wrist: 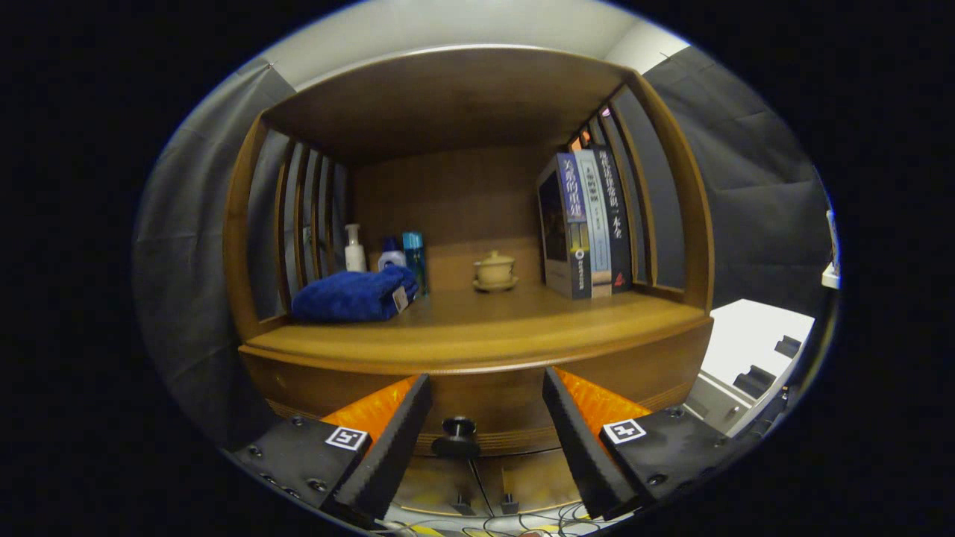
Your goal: Pull open the drawer, take out the items inside it, and place them on the countertop above the cabinet.
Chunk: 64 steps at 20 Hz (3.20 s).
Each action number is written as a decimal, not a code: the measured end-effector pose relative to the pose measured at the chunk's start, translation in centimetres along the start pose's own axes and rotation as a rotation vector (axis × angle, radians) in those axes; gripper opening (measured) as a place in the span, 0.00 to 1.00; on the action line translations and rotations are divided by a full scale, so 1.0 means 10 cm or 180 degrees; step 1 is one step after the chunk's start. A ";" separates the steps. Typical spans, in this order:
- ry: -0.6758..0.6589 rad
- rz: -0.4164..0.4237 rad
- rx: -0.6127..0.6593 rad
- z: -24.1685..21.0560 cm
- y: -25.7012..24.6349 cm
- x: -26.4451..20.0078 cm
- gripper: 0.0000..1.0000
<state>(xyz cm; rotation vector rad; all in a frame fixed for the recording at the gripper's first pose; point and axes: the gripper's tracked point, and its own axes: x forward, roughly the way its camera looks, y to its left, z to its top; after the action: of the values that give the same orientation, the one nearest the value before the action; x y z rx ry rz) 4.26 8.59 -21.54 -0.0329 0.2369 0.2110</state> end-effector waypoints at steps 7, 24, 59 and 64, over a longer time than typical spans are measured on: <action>0.0384 0.0110 0.0029 -0.54 0.06 0.17 0.90; 0.0715 0.0077 0.0198 -0.69 0.17 0.01 0.37; 0.1064 -0.0007 0.0162 -1.03 0.20 -1.68 0.37; 0.1048 -0.0071 0.0184 -1.04 0.20 -1.68 0.45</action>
<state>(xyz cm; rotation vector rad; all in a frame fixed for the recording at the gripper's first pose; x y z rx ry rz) -14.46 6.59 -27.66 -0.0127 0.5703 0.1757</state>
